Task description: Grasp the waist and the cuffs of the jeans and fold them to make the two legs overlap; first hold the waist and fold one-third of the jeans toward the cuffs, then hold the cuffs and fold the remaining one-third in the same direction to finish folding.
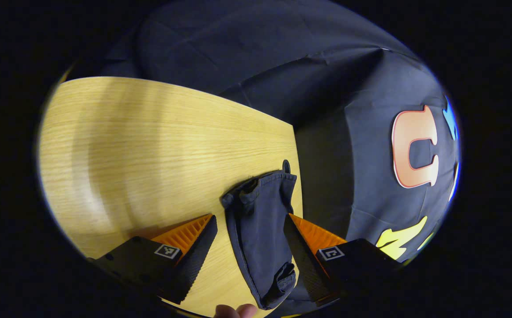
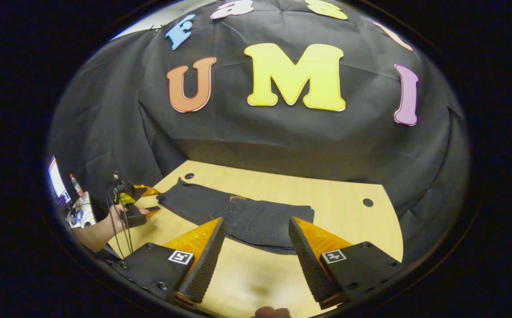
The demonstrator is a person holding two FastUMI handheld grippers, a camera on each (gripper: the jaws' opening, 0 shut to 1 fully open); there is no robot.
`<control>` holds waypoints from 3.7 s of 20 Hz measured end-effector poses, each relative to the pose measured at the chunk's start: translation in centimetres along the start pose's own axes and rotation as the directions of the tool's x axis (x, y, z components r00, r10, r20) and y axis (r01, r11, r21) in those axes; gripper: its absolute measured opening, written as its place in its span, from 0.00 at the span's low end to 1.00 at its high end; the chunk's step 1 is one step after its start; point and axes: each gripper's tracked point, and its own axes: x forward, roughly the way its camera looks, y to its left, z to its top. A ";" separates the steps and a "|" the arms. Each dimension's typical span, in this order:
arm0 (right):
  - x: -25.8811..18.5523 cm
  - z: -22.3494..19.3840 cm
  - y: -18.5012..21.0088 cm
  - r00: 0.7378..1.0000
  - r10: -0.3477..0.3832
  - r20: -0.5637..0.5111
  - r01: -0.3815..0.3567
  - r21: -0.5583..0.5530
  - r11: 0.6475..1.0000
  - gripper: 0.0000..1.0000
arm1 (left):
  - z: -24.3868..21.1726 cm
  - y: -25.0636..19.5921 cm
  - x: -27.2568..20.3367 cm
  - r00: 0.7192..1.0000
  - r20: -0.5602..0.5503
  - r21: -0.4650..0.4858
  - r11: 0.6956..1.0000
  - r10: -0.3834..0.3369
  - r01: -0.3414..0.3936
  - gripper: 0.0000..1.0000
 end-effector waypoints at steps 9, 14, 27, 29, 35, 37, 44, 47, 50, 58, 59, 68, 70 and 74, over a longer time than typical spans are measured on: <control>0.2 -1.6 -1.2 0.999 -0.018 -0.049 0.019 0.016 1.000 0.87 | 0.5 -1.7 3.3 0.996 0.027 -0.082 0.992 -0.089 0.091 0.78; -0.2 -1.6 -1.9 0.999 -0.027 -0.047 0.028 0.020 0.999 0.89 | 0.2 0.1 4.6 0.998 0.021 -0.052 0.997 -0.060 0.062 0.69; -4.7 -0.9 -1.9 0.991 -0.080 0.103 0.074 0.061 0.995 0.94 | -1.9 -11.0 -0.7 0.978 0.007 0.272 0.941 -0.209 0.199 0.06; -5.8 -1.4 -2.2 0.988 -0.091 0.122 0.081 0.078 0.994 0.95 | -3.8 -14.3 -2.9 0.966 -0.009 0.312 0.917 -0.259 0.249 0.06; -9.5 -3.3 -4.2 0.979 -0.148 0.141 0.126 0.151 0.980 0.94 | -12.8 -22.6 -7.1 0.927 -0.107 0.454 0.812 -0.358 0.366 0.06; -10.8 -3.8 -5.1 0.974 -0.173 0.147 0.148 0.170 0.974 0.96 | -16.9 -23.9 -7.9 0.912 -0.178 0.479 0.777 -0.369 0.408 0.06; -14.1 -5.9 -9.9 0.948 -0.291 0.132 0.254 0.240 0.937 0.94 | -31.3 -23.5 -6.1 0.896 -0.334 0.610 0.658 -0.293 0.442 0.06; -14.7 -7.0 -12.3 0.936 -0.336 0.105 0.298 0.270 0.915 0.96 | -35.9 -21.7 -4.5 0.893 -0.388 0.631 0.640 -0.230 0.439 0.06; -15.1 -8.3 -14.3 0.927 -0.368 0.069 0.333 0.300 0.894 0.96 | -39.5 -19.1 -2.5 0.901 -0.406 0.652 0.641 -0.155 0.404 0.06; -15.1 -10.6 -17.7 0.915 -0.404 0.002 0.380 0.333 0.863 0.96 | -45.6 -14.4 1.9 0.917 -0.400 0.702 0.649 0.018 0.294 0.10; -14.8 -10.6 -17.8 0.915 -0.403 -0.001 0.379 0.340 0.861 0.96 | -45.6 -13.9 1.8 0.918 -0.396 0.709 0.645 0.029 0.286 0.12; -13.9 -10.1 -16.9 0.928 -0.373 0.014 0.347 0.331 0.877 0.95 | -47.4 -13.1 1.1 0.926 -0.368 0.806 0.525 0.081 0.274 0.88; -14.2 -9.8 -16.9 0.927 -0.373 0.027 0.344 0.332 0.878 0.96 | -47.8 -14.0 0.1 0.925 -0.373 0.812 0.505 0.066 0.291 0.93; -14.0 -7.3 -15.8 0.931 -0.356 0.085 0.318 0.293 0.902 0.96 | -45.0 -16.8 -4.1 0.932 -0.362 0.836 0.446 0.010 0.320 0.93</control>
